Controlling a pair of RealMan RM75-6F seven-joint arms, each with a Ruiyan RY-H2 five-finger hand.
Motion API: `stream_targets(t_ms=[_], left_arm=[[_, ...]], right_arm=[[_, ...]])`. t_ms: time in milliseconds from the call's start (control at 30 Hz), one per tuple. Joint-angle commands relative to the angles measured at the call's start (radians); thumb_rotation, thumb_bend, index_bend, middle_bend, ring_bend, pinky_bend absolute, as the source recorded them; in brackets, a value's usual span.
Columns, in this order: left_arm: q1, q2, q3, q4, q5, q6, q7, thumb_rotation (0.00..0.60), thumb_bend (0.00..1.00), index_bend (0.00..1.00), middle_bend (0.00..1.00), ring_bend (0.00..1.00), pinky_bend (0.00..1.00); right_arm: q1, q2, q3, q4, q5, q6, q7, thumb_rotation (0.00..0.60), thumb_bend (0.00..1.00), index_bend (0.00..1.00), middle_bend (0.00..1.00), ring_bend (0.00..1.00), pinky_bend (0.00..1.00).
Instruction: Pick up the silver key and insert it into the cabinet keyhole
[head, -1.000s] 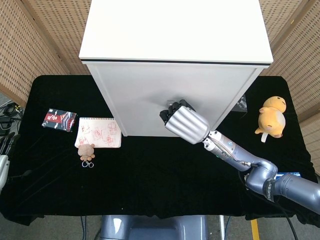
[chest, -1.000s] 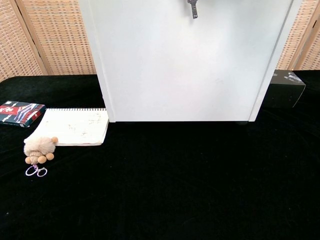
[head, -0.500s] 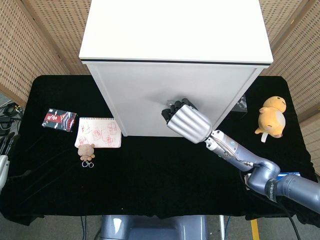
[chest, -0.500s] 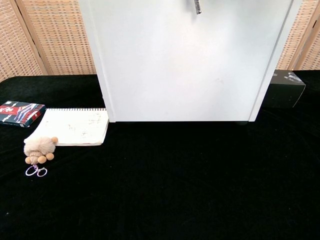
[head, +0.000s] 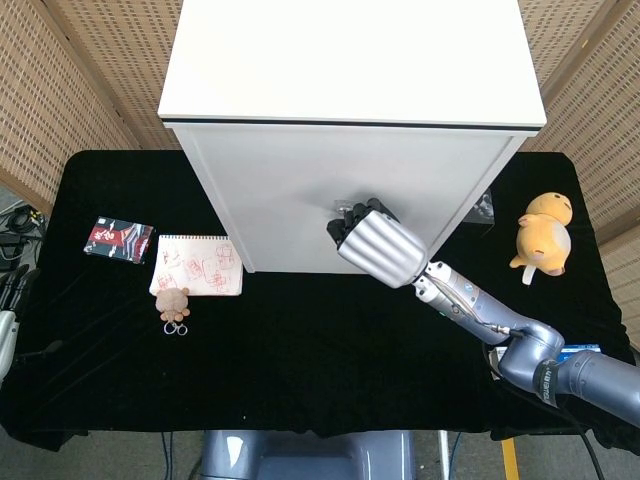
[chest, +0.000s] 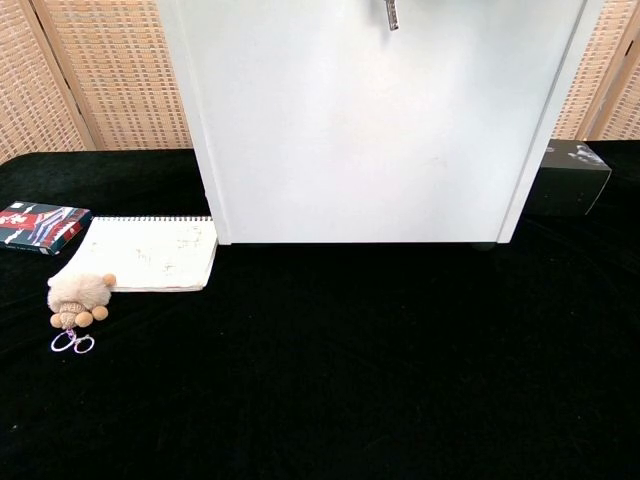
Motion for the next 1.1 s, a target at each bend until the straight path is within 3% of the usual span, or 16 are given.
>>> stream_targets(t_ms=[33,433,800,1100], left_arm=[[0.000,0.000,0.000,0.000,-0.001,0.000,0.000,0.600,0.00,0.00,0.00,0.00,0.00],[0.000,-0.001,0.001,0.001,0.000,-0.001,0.002,0.600,0.00,0.00,0.00,0.00,0.00],[0.001,0.000,0.001,0.002,0.000,0.001,-0.001,0.600,0.00,0.00,0.00,0.00,0.00],[0.007,0.007,0.004,-0.002,0.014,0.014,-0.018,0.600,0.00,0.00,0.00,0.00,0.00]], right_arm=[[-0.001,-0.001,0.001,-0.001,0.006,-0.002,-0.006,0.600,0.56,0.61,0.86,0.84,1.00],[-0.007,0.008,0.003,-0.014,0.013,0.008,-0.020,0.600,0.51,0.54,0.86,0.84,1.00],[-0.017,0.034,0.003,-0.038,0.000,0.034,-0.015,0.600,0.51,0.56,0.86,0.84,1.00],[-0.135,0.123,-0.058,-0.060,-0.081,0.207,0.068,0.600,0.50,0.57,0.86,0.83,1.00]])
